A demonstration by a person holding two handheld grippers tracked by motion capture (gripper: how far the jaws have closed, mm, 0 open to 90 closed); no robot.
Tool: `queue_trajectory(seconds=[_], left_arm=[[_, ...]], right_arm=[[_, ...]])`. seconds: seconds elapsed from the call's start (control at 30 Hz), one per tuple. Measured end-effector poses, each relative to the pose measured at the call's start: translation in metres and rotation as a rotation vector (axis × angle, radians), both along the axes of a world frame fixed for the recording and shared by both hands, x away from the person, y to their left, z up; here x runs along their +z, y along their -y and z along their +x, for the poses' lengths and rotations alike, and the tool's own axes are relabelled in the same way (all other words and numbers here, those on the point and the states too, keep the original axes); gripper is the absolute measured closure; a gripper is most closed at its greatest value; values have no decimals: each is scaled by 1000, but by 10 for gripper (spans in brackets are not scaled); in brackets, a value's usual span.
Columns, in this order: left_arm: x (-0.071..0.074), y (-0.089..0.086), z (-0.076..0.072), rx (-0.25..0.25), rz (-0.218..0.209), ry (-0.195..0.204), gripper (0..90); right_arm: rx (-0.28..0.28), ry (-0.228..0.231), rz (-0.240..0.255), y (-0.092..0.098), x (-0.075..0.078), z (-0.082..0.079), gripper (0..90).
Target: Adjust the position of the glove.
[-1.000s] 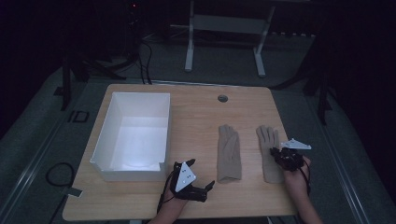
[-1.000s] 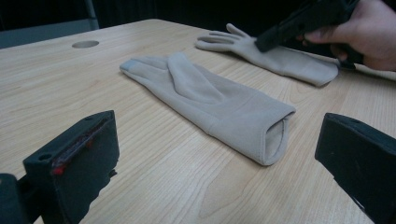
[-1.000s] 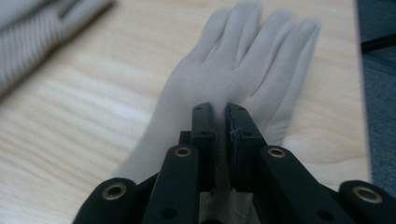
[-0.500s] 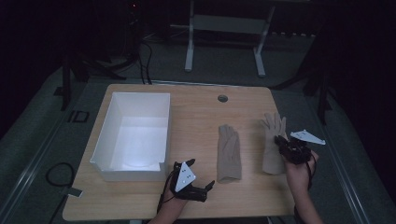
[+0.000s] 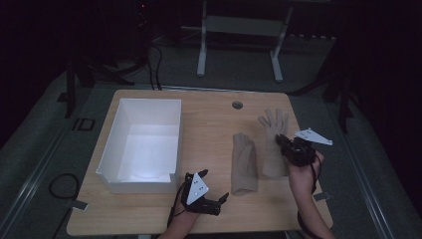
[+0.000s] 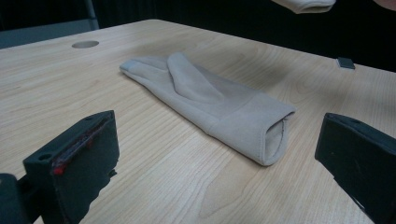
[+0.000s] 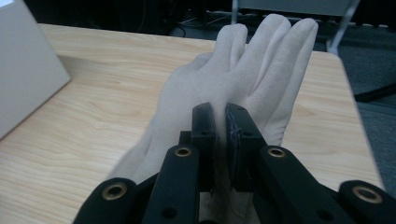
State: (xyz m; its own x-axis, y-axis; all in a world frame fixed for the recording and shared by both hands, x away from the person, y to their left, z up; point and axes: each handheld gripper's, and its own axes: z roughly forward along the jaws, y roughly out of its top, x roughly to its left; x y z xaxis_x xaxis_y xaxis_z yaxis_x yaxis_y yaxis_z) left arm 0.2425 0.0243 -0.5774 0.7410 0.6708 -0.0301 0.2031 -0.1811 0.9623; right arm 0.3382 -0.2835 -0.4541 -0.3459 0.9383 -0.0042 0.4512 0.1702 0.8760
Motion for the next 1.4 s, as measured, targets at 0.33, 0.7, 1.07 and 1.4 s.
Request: queue_trajectory(seconds=[0.33, 0.7, 1.07, 1.4], left_arm=[[0, 0, 0, -4, 1, 1, 2], [0, 0, 0, -7, -3, 0, 2], [0, 0, 0, -5, 0, 1, 2], [0, 0, 0, -6, 0, 1, 2]], right_arm=[[38, -48, 31, -44, -15, 9, 828], [23, -131, 4, -60, -53, 14, 827], [23, -186, -1, -66, -74, 7, 822], [41, -224, -4, -68, -89, 7, 791]])
